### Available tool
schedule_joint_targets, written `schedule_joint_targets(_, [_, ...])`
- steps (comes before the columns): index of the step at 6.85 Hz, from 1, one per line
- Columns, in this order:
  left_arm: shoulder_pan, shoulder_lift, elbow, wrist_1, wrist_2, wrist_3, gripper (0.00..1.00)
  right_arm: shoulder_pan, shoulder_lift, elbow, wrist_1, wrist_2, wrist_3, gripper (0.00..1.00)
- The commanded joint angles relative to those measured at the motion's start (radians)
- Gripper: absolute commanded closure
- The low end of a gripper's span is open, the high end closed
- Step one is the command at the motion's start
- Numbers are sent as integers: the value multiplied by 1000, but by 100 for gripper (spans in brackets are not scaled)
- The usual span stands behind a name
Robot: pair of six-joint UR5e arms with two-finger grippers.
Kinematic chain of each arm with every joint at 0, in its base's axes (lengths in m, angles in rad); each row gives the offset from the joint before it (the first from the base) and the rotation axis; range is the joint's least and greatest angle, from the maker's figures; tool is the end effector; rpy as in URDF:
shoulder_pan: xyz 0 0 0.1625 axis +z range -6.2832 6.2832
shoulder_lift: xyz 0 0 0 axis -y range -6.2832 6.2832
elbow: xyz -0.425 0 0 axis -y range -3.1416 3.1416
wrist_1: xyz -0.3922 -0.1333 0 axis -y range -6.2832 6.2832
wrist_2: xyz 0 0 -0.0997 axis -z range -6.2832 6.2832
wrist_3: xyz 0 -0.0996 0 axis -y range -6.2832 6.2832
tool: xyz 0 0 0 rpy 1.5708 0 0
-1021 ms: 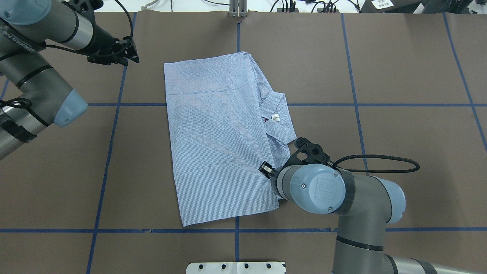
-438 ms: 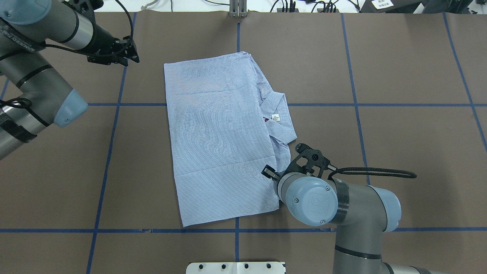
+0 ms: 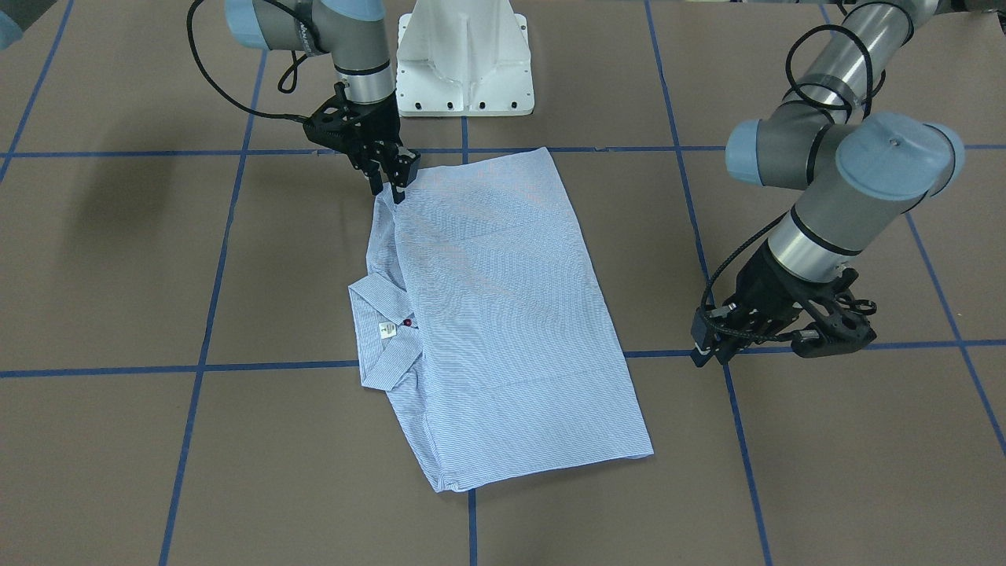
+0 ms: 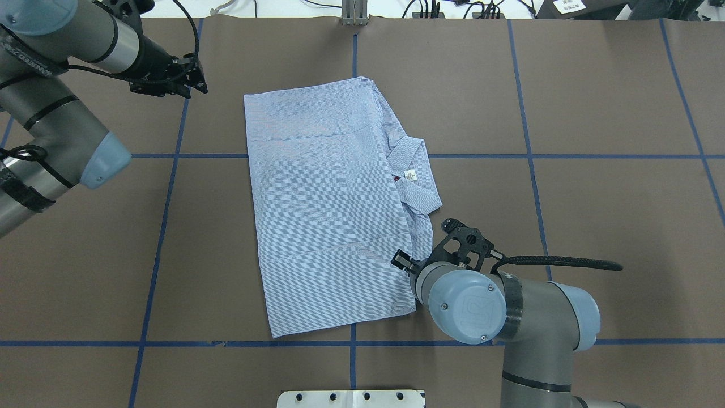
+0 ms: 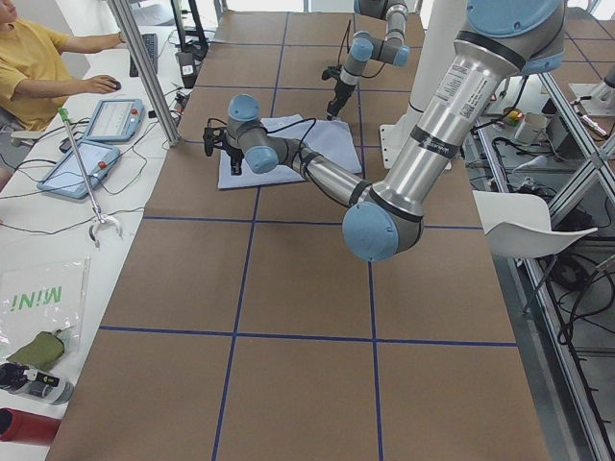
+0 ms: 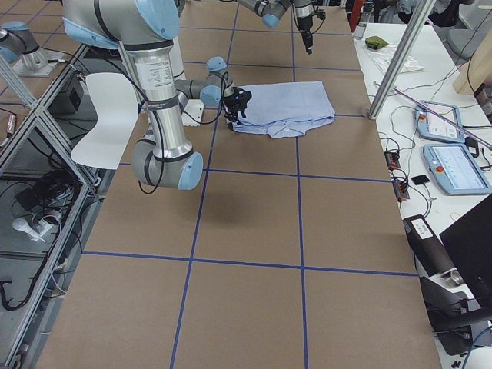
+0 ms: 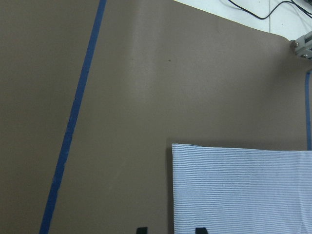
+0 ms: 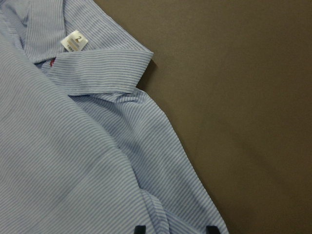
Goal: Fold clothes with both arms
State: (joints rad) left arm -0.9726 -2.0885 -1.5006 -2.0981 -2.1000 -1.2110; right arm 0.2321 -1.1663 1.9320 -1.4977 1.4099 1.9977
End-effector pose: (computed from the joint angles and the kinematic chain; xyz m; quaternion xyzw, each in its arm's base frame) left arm 0.3206 -0.6178 0.3278 0.0977 0.4982 -0.1405 0.8500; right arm -0.5396 -0.2809 0.2729 0.0336 -0.4111 0.3255 0.8508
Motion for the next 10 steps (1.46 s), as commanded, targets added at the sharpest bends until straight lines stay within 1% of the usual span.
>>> schedule_joint_targets(1, [2, -2, -4, 7, 0, -1, 56, -11, -6, -2, 73, -34, 111, 43])
schedule_joint_targets(2, [2, -2, -4, 7, 0, -1, 56, -14, -39, -1, 109, -37, 133, 43])
schedule_joint_targets(4, [0, -2, -6, 7, 2, -1, 56, -33, -44, -4, 106, -38, 154, 42])
schedule_joint_targets(6, [0, -1, -7, 7, 3, -2, 56, -42, -44, -2, 102, -34, 156, 28])
schedule_joint_targets(10, [2, 1, -6, 7, 6, -2, 56, -62, -46, -11, 99, -37, 193, 25])
